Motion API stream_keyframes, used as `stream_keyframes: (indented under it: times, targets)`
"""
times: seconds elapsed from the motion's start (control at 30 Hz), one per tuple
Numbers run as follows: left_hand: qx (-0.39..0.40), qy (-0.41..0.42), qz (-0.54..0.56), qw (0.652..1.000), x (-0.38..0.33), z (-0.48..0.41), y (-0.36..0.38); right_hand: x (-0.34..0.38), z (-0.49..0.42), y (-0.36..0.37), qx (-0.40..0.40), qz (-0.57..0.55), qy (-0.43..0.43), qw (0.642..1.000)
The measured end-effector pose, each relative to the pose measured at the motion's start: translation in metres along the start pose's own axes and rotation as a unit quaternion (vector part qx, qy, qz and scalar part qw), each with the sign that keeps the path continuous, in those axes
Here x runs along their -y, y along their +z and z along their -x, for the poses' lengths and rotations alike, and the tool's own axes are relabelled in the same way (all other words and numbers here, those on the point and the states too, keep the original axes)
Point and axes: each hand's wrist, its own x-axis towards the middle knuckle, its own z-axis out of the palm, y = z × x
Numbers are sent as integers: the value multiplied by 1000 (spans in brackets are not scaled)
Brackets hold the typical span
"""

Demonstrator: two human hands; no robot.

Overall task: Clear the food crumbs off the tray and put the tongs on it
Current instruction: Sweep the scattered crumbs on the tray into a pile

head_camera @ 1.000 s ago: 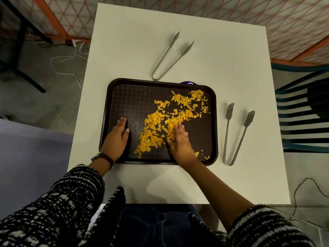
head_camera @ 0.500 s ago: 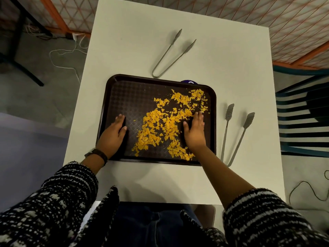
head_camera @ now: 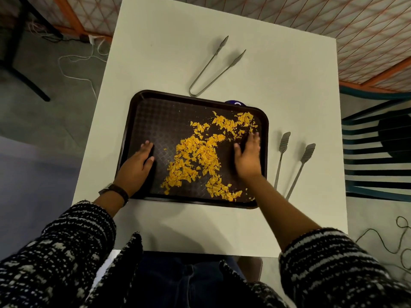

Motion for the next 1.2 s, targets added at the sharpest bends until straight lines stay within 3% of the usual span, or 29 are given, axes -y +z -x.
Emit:
stream_keyframes:
  times: [0.2,0.43,0.53,0.67,0.9,1.03,1.1,1.2]
  targets:
    - [-1,-3,6,1000,3,-2,0,-1,-7,4,13,32,-11,999]
    - [-7,11,8,1000,5,-1,0,26,35,34,133,-21,-144,980]
    - [-4,11,9,1000,2,-3,-1,21,18,23,60,-31,-94,993]
    - [-6,1,9,1000,4,-2,-1,-2,-11,4,-19,61,-28,998]
    - [-5,1,6,1000,4,-2,0,-7,7,19,-5,95,-25,995]
    - [2,9,2,1000,3,0,1,11,31,37,94,17,-151,984]
    - [3,9,0,1000,2,0,1,12,29,37,95,-4,-179,979]
    - [3,5,-6,1000,2,0,1,9,5,20,28,-31,-98,994]
